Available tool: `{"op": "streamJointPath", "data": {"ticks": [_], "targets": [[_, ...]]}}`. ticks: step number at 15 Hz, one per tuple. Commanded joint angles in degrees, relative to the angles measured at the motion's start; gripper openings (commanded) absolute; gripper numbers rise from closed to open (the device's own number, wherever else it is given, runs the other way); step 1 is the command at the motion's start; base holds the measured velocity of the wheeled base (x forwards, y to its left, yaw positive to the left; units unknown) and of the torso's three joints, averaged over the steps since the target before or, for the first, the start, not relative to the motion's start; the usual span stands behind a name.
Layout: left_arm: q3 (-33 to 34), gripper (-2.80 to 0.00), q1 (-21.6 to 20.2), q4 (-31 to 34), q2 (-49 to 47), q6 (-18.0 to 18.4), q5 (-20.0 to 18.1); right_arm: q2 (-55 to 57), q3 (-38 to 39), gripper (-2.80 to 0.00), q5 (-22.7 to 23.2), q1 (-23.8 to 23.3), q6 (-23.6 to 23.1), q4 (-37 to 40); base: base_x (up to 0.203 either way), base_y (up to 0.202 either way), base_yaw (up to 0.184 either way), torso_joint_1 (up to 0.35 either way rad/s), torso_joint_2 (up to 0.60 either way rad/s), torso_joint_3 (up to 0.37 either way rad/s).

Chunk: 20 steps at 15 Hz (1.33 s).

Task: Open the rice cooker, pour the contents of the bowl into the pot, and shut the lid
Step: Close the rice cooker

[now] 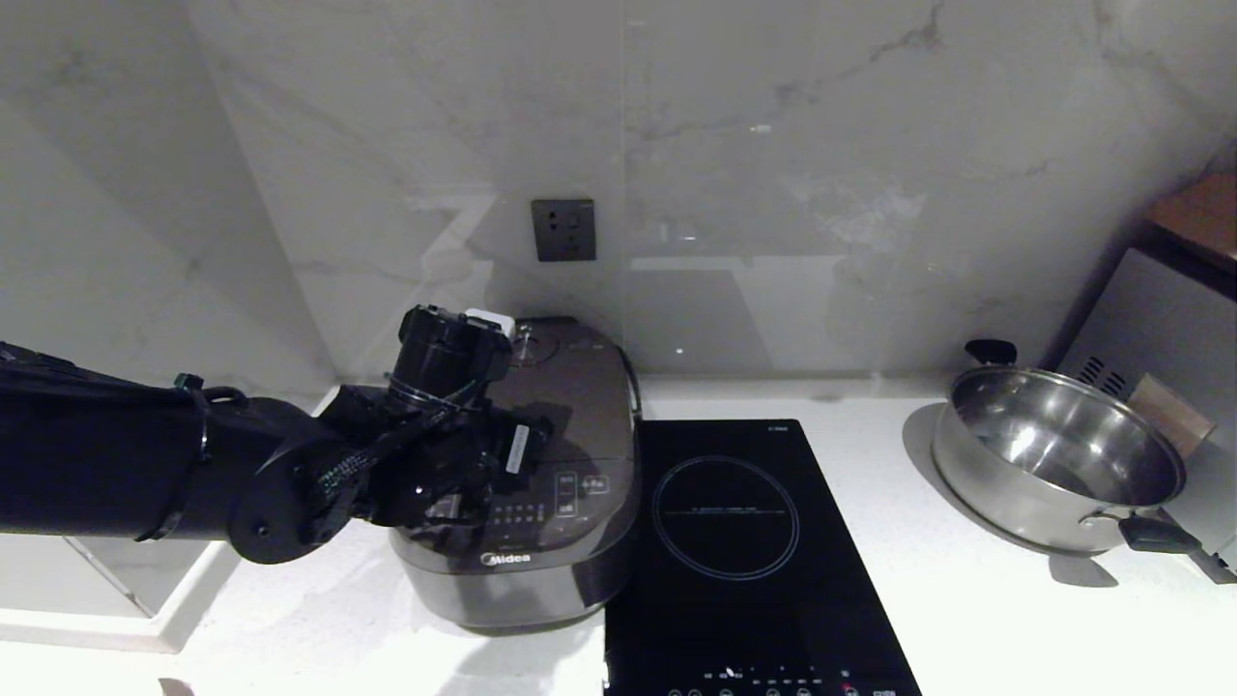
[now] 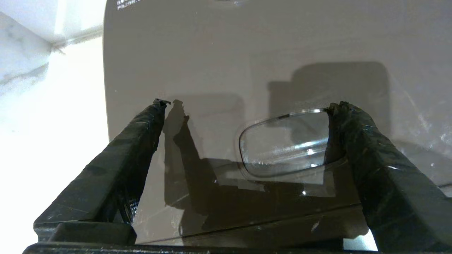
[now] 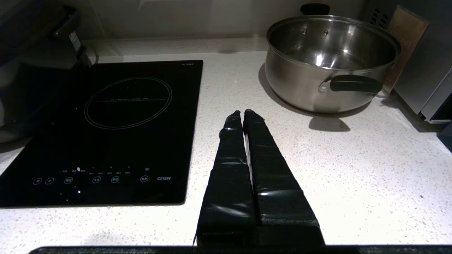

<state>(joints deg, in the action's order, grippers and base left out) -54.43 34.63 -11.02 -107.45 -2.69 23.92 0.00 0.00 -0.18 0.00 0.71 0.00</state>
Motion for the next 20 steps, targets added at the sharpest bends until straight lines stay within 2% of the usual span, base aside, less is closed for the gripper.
{"op": "streamJointPath", "data": {"ticks": [1, 3, 6, 12, 18, 20], "targets": [[0.4, 0.00, 0.4, 3.8, -1.0, 0.3, 0.0, 0.0, 0.0, -2.80, 0.0, 0.0, 0.0, 0.0, 0.000, 0.000, 0.000, 0.000, 0.00, 0.000], [0.4, 0.00, 0.7, 6.4, -0.8, 0.2, 0.0, 0.0, 0.0, -2.80, 0.0, 0.0, 0.0, 0.0, 0.000, 0.000, 0.000, 0.000, 0.00, 0.000], [-0.8, 0.00, 0.5, 6.3, -0.3, -0.1, -0.4, 0.0, 0.0, -2.80, 0.0, 0.0, 0.0, 0.0, 0.000, 0.000, 0.000, 0.000, 0.00, 0.000], [-11.1, 0.00, -0.7, 6.0, -0.2, -9.4, 0.4, 0.0, 0.0, -2.80, 0.0, 0.0, 0.0, 0.0, 0.000, 0.000, 0.000, 0.000, 0.00, 0.000], [-13.8, 0.00, -4.0, 6.0, 0.7, -11.2, 0.7, 0.0, 0.0, -2.80, 0.0, 0.0, 0.0, 0.0, 0.000, 0.000, 0.000, 0.000, 0.00, 0.000], [-15.8, 0.00, -4.6, 6.0, 1.0, -12.6, 2.5, 0.0, 0.0, -2.80, 0.0, 0.0, 0.0, 0.0, 0.000, 0.000, 0.000, 0.000, 0.00, 0.000]]}}
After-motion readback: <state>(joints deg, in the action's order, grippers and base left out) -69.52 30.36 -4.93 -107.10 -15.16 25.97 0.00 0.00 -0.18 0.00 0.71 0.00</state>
